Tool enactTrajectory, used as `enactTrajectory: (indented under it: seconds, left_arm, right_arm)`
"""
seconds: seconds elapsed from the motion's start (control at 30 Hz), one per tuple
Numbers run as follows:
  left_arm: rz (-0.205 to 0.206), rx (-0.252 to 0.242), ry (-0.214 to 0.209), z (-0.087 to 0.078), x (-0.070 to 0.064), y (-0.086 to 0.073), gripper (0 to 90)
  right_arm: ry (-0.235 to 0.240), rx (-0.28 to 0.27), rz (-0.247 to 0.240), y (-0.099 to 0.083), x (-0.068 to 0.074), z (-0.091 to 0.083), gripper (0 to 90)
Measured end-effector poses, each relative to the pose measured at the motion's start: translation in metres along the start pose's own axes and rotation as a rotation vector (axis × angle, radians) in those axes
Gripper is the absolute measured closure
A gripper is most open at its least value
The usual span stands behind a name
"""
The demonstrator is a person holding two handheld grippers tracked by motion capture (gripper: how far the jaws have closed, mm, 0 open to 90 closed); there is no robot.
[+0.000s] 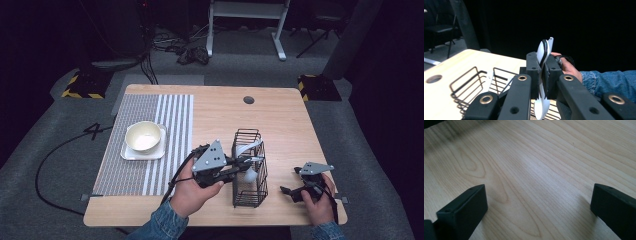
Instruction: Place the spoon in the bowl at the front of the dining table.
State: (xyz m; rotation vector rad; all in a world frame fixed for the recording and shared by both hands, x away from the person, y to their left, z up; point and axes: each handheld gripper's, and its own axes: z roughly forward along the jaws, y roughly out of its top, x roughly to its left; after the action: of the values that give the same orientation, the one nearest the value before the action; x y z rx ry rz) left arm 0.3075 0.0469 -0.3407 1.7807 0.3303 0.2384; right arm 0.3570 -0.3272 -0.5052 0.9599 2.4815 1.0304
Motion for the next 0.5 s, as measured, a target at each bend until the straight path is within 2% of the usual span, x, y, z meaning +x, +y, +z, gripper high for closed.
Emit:
enactTrajectory:
  seconds: [0.1,0.3,0.5]
  left_arm:
    - [0.003,-0.018,0.03,-0.014,0.005,0.008,84.7]
    - [0.008,-0.03,0.083,-0.031,0.009,0.012,84.8]
    - [0.0,-0.033,0.124,-0.04,0.014,0.011,84.7]
  right_arm:
    - [0.001,0.0,0.0,0.0,0.0,0.0,0.9]
    - [0.001,0.001,0.002,0.0,0.0,0.0,0.8]
    - [0.002,0.001,0.001,0.0,0.0,0.0,0.8]
